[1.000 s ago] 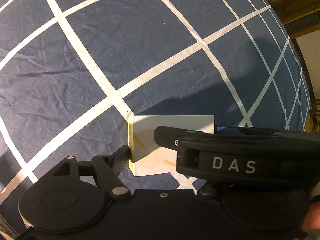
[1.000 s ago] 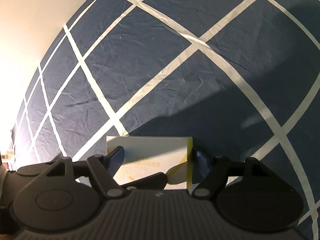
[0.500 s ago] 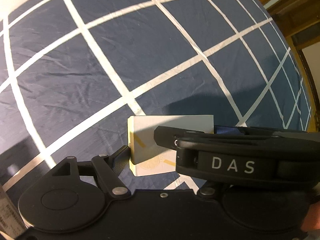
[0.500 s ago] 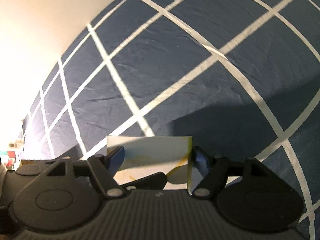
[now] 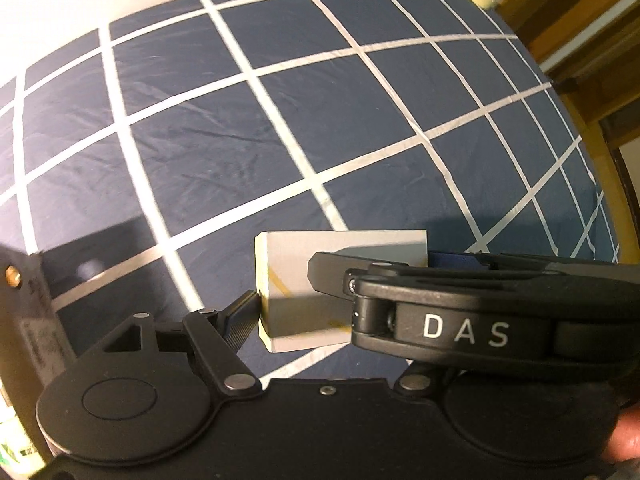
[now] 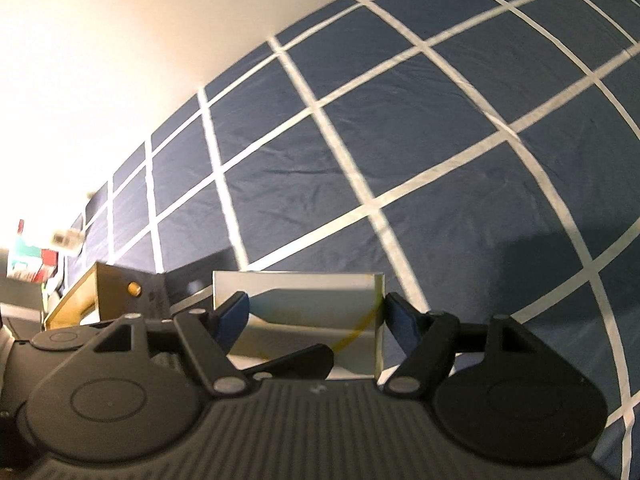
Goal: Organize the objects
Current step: 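Carry the small white box with the right gripper to the box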
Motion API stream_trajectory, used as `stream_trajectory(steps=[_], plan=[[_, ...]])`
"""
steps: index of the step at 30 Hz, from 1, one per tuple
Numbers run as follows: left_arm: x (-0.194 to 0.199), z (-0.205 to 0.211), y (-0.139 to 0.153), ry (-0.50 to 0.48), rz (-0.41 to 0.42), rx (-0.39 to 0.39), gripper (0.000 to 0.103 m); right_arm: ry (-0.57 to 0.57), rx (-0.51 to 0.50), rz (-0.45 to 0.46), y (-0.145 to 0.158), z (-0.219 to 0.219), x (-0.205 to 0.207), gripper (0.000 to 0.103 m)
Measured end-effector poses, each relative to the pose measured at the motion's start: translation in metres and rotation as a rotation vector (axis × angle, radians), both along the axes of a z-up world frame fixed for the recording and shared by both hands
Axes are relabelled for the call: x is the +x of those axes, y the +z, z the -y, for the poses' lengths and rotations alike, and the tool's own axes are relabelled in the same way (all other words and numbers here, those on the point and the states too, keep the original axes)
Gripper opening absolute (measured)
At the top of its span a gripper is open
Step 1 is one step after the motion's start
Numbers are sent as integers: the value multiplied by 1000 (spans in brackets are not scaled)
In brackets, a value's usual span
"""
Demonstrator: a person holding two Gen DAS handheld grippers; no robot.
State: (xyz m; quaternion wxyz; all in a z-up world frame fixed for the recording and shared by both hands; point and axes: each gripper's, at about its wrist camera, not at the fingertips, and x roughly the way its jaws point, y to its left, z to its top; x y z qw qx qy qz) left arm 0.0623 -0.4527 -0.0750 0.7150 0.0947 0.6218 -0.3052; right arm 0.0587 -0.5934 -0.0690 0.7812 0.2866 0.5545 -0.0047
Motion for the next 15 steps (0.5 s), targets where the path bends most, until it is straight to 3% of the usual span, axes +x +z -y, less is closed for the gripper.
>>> stream_trajectory(steps=[15], plan=[[-23, -101, 31, 160, 40, -36, 72, 155, -32, 45, 31, -93, -15, 73]])
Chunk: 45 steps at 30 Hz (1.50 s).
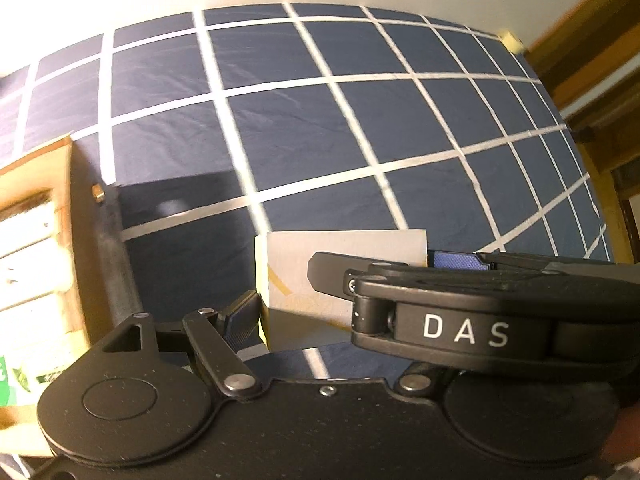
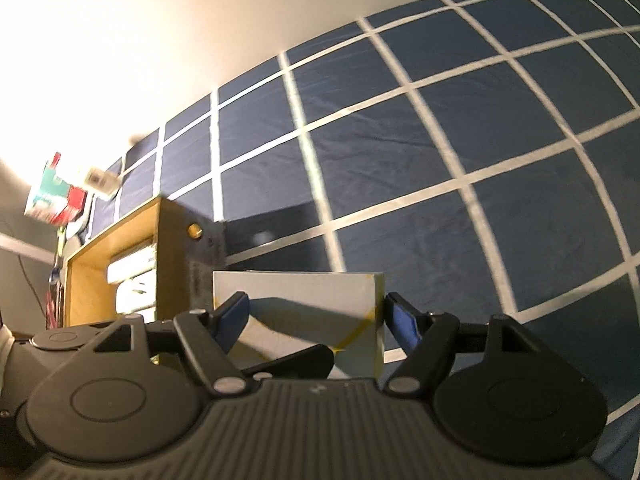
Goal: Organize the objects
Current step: 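Carry the small white box with the right gripper to the box, then lower the small white box onto the remotes and open the right gripper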
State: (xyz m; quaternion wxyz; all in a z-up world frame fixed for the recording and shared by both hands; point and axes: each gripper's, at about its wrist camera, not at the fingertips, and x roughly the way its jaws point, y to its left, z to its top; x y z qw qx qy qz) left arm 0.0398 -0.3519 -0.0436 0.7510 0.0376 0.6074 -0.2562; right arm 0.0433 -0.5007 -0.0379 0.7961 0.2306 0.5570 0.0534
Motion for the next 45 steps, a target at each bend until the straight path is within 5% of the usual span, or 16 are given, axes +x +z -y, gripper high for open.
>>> stream_trajectory(steps=[27, 45], plan=[[2, -205, 27, 283, 35, -5, 72, 261, 0, 37, 22, -209, 18, 73], [49, -281, 4, 349, -3, -5, 72, 328, -3, -1, -2, -295, 63, 73]])
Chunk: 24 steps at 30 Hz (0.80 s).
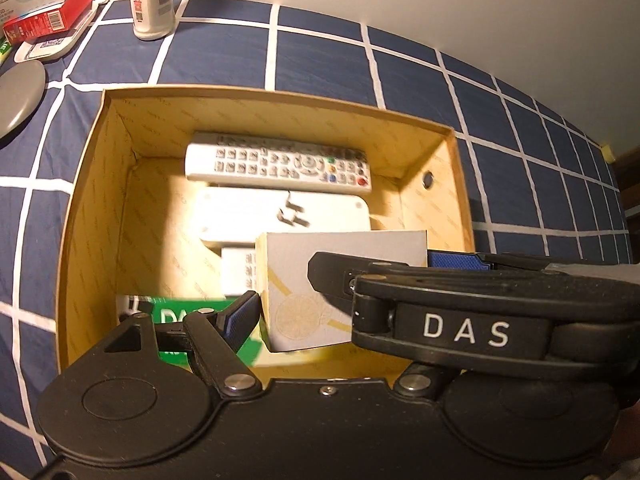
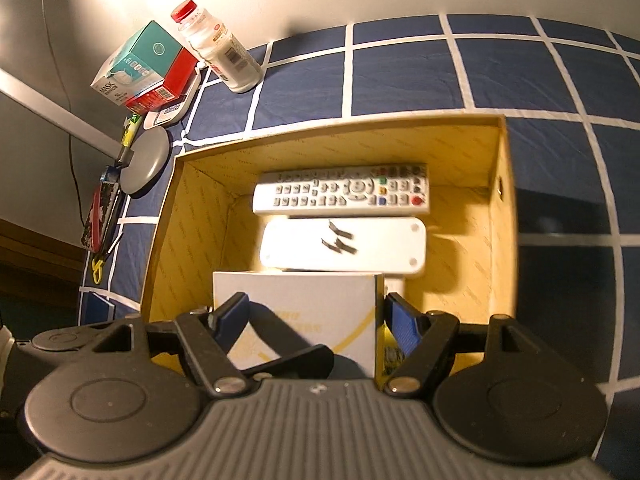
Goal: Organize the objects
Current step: 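Lower the small white box onto the remotes and open the right gripper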
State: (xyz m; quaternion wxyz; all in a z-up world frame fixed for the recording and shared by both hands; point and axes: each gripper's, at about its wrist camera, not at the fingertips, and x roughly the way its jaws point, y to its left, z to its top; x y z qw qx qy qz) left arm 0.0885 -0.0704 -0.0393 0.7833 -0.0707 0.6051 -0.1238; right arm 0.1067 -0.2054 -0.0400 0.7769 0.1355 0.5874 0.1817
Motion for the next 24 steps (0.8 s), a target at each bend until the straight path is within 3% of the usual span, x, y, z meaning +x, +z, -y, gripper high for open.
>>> stream_trajectory(steps=[15, 24], plan=[[85, -6, -20, -16, -17, -3, 72, -12, -7, -13, -19, -16, 84, 73], [110, -5, -44, -37, -55, 6, 72, -30, -1, -48, -45, -16, 107, 73]])
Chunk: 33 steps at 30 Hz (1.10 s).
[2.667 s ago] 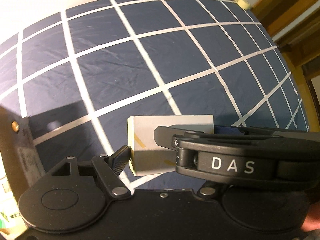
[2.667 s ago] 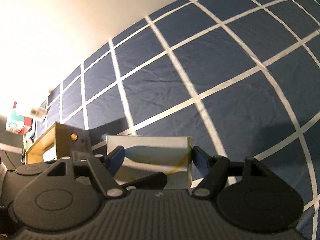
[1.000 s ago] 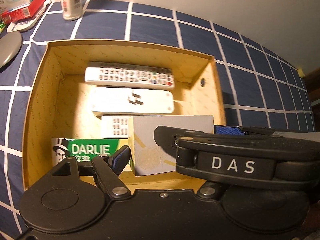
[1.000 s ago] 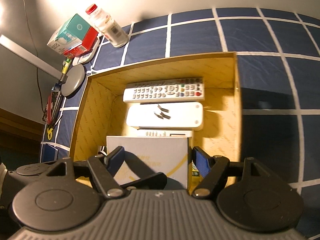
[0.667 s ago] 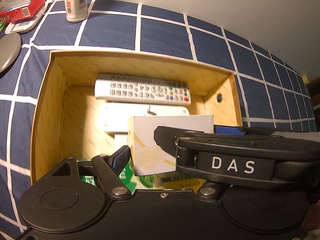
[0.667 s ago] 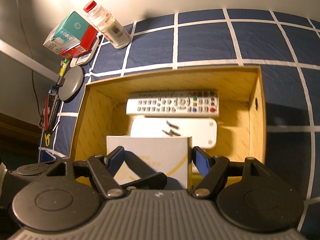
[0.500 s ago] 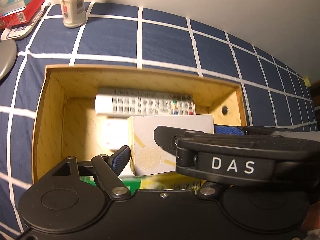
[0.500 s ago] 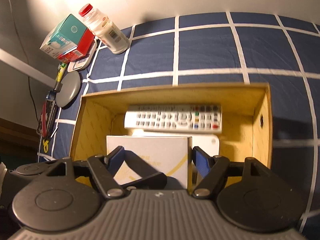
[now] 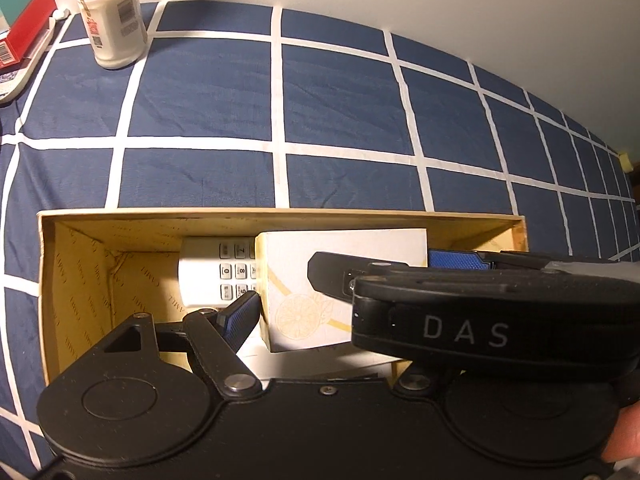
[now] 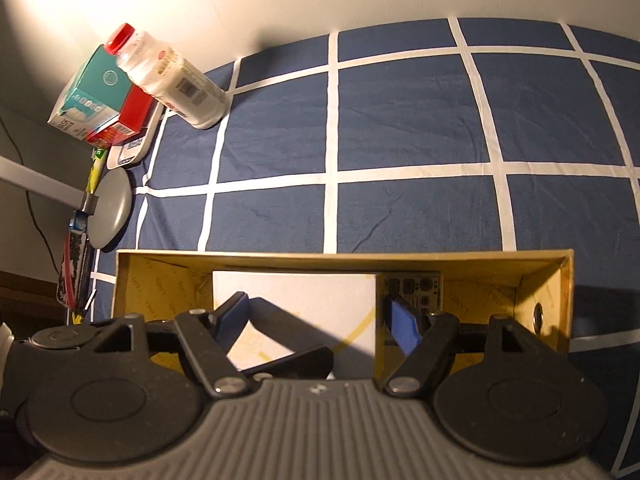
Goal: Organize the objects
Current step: 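Lower the small white box onto the remotes and open the right gripper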
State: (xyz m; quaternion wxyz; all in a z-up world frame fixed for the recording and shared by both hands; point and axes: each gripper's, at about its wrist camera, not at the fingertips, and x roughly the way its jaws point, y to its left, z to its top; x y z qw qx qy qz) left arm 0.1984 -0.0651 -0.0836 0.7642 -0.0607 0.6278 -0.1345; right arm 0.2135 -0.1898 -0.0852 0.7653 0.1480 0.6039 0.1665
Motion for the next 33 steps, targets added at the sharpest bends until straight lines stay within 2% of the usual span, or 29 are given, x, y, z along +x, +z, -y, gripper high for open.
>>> stream_trajectory(steps=[10, 20, 33], plan=[[10, 1, -16, -8, -29, 1, 73, -11, -5, -32, -16, 1, 9, 73], [10, 2, -16, 3, -32, 12, 74, -10, -6, -34, -17, 2, 11, 73], [-11, -4, 13, 32, 5, 46, 74, -9, -43, 33, 12, 3, -9, 73]])
